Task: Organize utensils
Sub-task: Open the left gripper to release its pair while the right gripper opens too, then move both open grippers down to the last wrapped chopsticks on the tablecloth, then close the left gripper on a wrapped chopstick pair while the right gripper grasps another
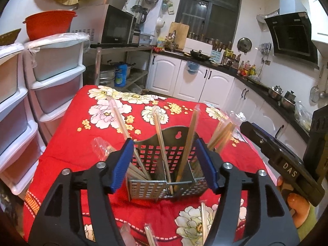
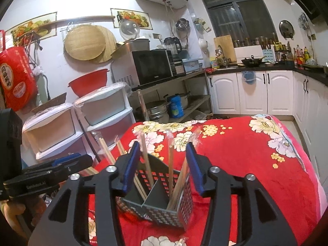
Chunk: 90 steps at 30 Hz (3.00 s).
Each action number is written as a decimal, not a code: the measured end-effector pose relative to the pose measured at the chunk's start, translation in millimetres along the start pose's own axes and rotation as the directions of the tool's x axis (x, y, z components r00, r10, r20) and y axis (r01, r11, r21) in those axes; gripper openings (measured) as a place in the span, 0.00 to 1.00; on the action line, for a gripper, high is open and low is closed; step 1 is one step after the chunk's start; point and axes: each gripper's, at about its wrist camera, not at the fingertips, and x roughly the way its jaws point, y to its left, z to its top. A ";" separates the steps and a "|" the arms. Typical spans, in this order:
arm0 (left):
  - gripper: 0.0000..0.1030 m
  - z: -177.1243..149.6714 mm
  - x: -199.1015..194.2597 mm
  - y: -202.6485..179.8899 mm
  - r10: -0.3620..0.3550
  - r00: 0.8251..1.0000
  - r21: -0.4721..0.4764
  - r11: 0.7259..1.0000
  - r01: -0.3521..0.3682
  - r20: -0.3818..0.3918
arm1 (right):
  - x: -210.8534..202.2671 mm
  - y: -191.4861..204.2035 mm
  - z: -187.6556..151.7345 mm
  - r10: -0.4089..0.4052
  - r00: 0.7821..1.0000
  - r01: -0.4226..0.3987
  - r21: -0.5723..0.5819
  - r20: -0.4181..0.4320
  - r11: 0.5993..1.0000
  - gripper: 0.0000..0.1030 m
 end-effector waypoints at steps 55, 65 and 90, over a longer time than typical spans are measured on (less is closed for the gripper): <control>0.58 -145.5 25.9 38.4 -0.004 0.953 -0.077 0.997 -0.021 -0.301 | 17.7 0.8 -142.2 -0.084 0.881 0.038 -0.107 -0.465 0.994 0.60; 0.44 -162.6 51.0 30.3 -0.037 0.921 -0.093 0.996 0.001 -0.387 | 58.4 -15.2 -158.5 -0.106 0.816 0.078 -0.074 -0.568 0.994 0.44; 0.04 -132.6 56.1 25.6 0.037 0.938 -0.037 0.998 -0.053 -0.344 | 53.5 -26.3 -141.4 -0.039 0.852 0.040 -0.010 -0.522 0.999 0.06</control>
